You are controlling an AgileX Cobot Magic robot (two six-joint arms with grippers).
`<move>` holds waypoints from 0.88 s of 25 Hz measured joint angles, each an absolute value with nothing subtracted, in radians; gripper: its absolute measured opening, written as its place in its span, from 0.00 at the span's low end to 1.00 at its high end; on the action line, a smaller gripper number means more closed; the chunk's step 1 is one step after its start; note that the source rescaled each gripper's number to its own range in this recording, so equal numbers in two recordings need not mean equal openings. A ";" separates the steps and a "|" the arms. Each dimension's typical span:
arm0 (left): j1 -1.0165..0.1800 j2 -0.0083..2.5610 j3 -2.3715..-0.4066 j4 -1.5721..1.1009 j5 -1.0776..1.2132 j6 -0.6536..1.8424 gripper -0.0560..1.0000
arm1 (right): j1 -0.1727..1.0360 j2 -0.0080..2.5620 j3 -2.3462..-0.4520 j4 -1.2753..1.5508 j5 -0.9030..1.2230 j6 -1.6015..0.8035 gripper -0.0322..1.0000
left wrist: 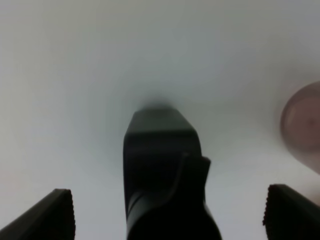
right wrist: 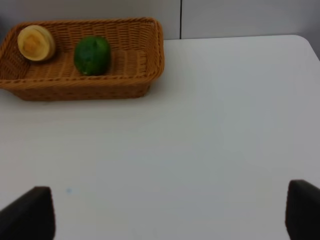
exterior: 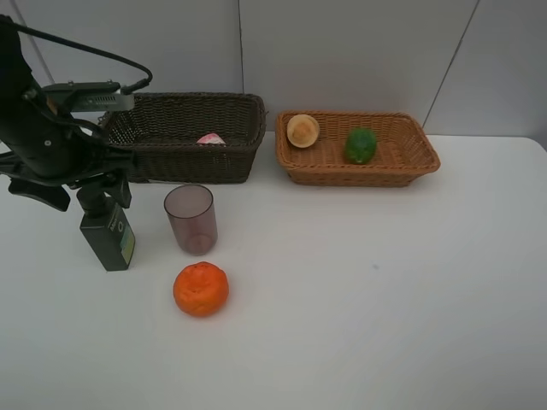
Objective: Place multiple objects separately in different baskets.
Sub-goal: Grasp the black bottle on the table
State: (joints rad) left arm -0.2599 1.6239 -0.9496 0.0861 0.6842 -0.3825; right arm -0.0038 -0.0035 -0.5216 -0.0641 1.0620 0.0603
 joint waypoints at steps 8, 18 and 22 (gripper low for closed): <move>-0.260 1.694 -0.950 0.102 0.651 -0.382 0.98 | -0.004 -0.004 -0.522 -0.064 1.062 0.060 1.00; -0.260 1.741 -0.907 0.102 0.548 -0.382 0.98 | -0.004 -0.004 -0.522 -0.064 1.062 0.060 1.00; -0.260 1.745 -0.904 0.103 0.536 -0.382 0.97 | -0.004 -0.004 -0.522 -0.064 1.062 0.060 1.00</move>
